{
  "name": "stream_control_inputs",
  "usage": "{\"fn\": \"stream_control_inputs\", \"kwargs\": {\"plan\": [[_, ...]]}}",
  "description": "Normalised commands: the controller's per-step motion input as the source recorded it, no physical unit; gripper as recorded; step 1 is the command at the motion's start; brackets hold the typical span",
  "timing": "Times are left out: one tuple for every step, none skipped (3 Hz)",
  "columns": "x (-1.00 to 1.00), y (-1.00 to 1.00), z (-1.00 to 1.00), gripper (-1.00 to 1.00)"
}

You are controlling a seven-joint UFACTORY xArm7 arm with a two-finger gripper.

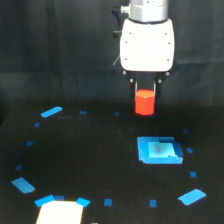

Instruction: Pick up the red object from the table

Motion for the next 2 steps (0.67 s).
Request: {"fn": "stream_control_inputs", "kwargs": {"plan": [[-0.44,0.20,0.73,-0.62],[0.03,-0.20,-0.34,-1.00]]}}
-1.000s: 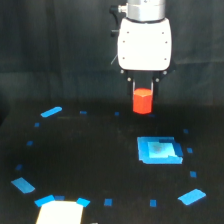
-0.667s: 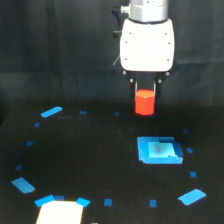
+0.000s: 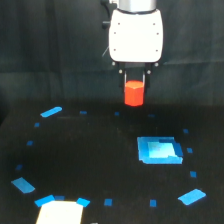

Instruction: Pick up the red object from the table

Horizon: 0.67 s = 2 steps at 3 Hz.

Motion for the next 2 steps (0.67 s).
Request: {"fn": "stream_control_inputs", "kwargs": {"plan": [[0.12,-0.23,-0.01,-0.83],[-0.19,-0.17,-0.27,-0.71]]}}
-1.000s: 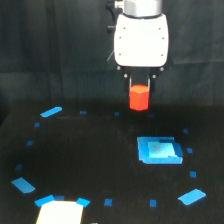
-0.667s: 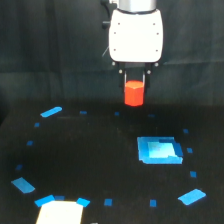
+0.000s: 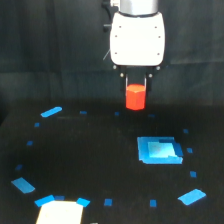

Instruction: Pick up the red object from the table

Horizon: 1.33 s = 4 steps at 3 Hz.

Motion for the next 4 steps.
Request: {"fn": "stream_control_inputs", "kwargs": {"plan": [[-0.17,-0.02,-0.28,-0.96],[-0.05,-0.02,0.18,-0.81],[-0.05,0.26,0.30,-1.00],[0.18,-0.11,0.62,-1.00]]}}
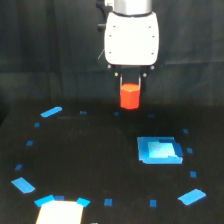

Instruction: Pick up the red object from the table

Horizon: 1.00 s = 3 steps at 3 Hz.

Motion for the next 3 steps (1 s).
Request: {"fn": "stream_control_inputs", "kwargs": {"plan": [[-0.22,0.09,-0.04,-0.85],[0.46,-0.32,0.21,-1.00],[-0.39,0.04,0.01,-0.91]]}}
